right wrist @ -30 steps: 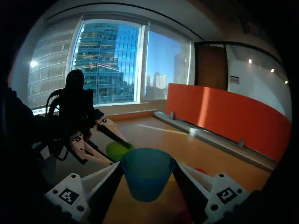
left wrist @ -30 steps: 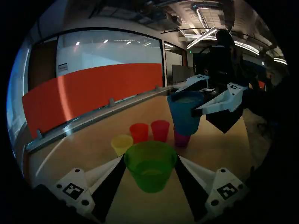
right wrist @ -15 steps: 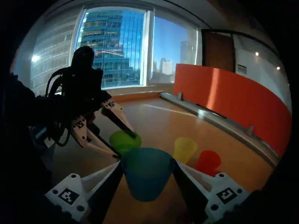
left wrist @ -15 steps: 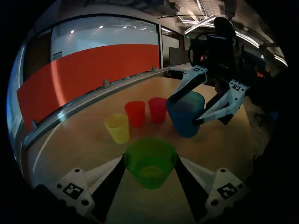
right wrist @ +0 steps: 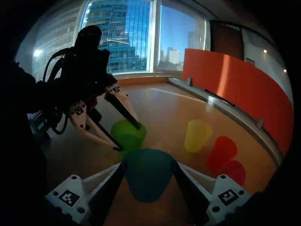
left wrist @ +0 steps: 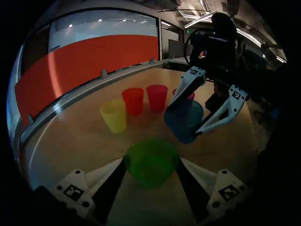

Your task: Pour water

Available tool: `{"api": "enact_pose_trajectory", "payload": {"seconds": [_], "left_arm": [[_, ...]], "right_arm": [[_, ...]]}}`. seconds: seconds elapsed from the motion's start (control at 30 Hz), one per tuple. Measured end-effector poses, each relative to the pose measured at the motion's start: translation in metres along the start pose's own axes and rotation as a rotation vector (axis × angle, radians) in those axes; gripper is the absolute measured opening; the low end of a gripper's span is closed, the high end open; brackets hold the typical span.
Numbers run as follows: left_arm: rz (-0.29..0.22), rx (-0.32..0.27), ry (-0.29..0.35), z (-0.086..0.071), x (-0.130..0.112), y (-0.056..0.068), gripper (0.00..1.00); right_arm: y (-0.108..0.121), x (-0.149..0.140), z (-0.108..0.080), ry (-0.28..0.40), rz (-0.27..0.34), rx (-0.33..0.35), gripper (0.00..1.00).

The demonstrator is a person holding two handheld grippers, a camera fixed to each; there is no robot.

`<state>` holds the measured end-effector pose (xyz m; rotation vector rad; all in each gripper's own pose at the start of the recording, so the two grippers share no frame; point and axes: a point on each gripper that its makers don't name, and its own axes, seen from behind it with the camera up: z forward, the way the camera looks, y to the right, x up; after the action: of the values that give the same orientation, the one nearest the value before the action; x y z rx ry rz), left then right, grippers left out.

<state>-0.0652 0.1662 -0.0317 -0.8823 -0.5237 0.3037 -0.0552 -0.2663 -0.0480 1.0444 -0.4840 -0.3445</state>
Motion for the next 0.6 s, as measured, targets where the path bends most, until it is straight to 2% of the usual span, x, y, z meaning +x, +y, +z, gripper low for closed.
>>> {"api": "enact_pose_trajectory", "payload": {"seconds": [0.3, 0.6], "left_arm": [[-0.016, -0.002, 0.0, 0.001, -0.009, 0.0, 0.88], [-0.007, 0.003, -0.004, -0.003, -0.014, 0.001, 0.88]], "right_arm": [[-0.003, -0.007, 0.01, -0.015, -0.004, 0.002, 0.92], [-0.003, -0.009, 0.016, -0.016, -0.012, -0.006, 0.92]]}}
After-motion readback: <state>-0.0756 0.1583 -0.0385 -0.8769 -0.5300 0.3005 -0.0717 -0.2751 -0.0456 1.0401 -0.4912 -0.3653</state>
